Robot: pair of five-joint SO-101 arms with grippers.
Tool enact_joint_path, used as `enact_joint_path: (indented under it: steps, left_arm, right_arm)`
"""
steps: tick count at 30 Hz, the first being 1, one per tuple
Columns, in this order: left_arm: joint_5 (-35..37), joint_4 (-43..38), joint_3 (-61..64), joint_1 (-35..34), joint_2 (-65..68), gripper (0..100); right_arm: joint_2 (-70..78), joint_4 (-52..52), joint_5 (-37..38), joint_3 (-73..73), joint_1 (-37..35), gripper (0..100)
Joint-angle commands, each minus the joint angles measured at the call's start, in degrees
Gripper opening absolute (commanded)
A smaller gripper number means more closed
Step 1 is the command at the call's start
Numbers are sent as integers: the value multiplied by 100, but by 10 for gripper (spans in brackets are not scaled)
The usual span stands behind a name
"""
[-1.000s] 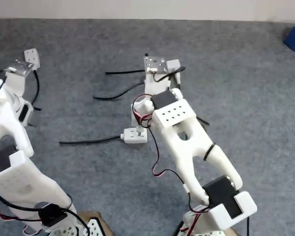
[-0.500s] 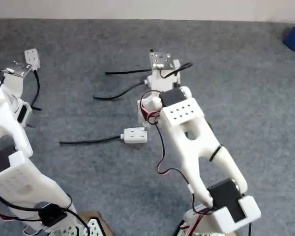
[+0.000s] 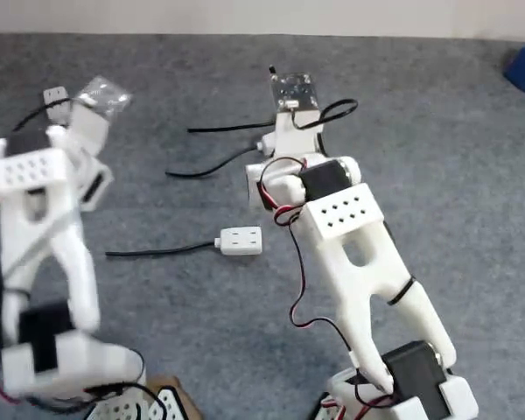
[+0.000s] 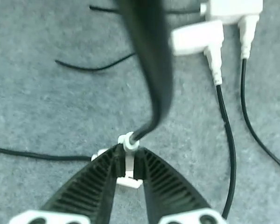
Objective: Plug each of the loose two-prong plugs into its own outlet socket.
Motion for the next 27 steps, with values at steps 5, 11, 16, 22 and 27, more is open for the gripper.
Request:
enact_joint_path:
  steps: [5,11,16,22,27]
  left_arm:
    - [457,-1899,3178,1209,-3574,213]
    - [466,-1864,3319,1051,-3881,214]
    - [466,-1864,3064,866,-3099,214]
    - [466,-1864,3073,901,-2835,214]
    - [466,-1864,3081,901,-2826,214]
  right_arm:
    - [-321,-734,35,-75,163,5]
    - [-778,-1455,-255,1182,145,5]
    - [-1727,-1534,-325,2070,145,5]
    - [-2176,-1824,-396,3002,119,5]
    - [-2167,-1938,-659,3196,-400,5]
